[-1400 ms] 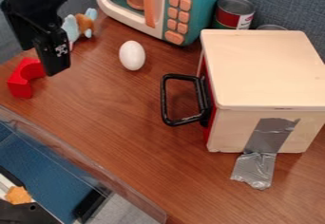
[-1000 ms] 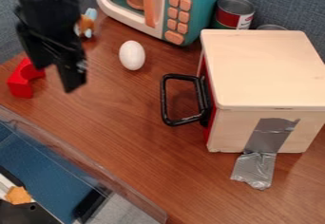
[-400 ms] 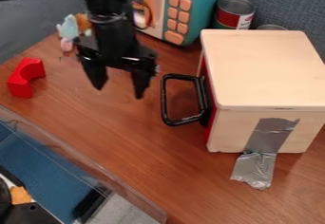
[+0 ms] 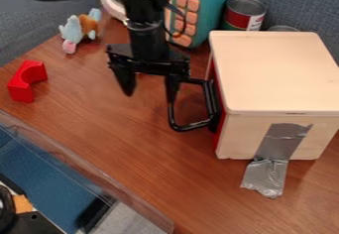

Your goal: Open the drawer

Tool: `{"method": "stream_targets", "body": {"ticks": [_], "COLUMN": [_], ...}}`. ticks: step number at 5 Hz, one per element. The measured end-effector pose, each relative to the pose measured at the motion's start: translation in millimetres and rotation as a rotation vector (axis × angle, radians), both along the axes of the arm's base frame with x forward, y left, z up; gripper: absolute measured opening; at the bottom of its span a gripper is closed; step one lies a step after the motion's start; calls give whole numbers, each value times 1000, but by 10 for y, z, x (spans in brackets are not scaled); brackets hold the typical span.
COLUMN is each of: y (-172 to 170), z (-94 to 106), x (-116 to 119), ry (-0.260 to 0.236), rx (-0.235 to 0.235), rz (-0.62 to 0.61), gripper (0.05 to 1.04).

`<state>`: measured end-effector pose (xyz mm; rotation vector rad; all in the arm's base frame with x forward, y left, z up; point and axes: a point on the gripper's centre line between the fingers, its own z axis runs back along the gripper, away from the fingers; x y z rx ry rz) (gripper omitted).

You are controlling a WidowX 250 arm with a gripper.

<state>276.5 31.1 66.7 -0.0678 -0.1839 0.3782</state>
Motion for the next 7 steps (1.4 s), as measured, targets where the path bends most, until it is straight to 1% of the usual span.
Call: {"method": "stream_targets", "body": {"ticks": [1,2,3,4,5,6,7], "y": [-80,-187,-265,-312,-341,-317,-263], "z": [-77,-118,-238,-353,-361,-333,-315], "x": [117,190,182,139,108,-18,-79], "ry": [-20,-29,7,57,75,95,106], "rx": [-40,-39,-48,-50,-45,-27,-30], "rz": [29,16,24,33,32,30,61], "gripper": [1001,1001,1001,947,661,350,189]}}
